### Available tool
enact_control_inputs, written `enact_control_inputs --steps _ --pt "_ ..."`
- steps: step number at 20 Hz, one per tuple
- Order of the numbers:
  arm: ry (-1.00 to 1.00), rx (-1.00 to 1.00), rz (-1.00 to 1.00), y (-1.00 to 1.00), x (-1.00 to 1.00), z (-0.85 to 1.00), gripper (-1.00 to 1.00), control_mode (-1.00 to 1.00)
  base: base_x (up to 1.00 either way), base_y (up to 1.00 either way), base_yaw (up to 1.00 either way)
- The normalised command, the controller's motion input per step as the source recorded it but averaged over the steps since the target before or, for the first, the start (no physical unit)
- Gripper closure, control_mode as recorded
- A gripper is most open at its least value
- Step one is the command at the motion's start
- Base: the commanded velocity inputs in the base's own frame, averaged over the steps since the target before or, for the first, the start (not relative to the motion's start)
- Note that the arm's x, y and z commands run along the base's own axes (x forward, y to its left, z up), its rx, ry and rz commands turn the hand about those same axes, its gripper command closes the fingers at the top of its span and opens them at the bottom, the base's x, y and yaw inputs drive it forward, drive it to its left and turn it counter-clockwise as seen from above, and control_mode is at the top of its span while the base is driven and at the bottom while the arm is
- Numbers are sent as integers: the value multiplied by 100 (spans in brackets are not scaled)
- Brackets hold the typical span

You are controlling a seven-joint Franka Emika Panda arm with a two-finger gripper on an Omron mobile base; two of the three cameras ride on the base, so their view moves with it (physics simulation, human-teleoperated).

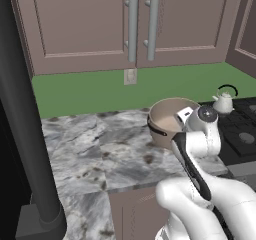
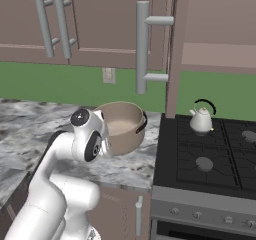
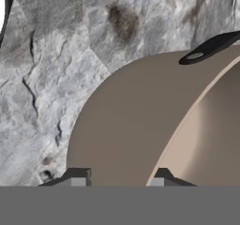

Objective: Pick the kettle from the cabinet and place it on a stove burner. Then pick the pot from the counter and place it on another stove burner. Finally, turn both burners on.

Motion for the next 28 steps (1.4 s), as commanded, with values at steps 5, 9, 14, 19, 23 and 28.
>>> enact_control_inputs --steps 5,9,14,19,23,28 --pt "5 -5 -4 0 -46 41 100 -100 0 0 0" --pt "4 0 0 1 -53 32 100 -100 0 0 0" --pt "5 0 0 3 -52 30 100 -100 0 0 0" --pt "4 0 0 14 -54 20 100 -100 0 0 0" --pt "0 0 0 18 -63 1 100 -100 0 0 0" --pt "-9 0 1 5 -67 0 100 -100 0 0 0"
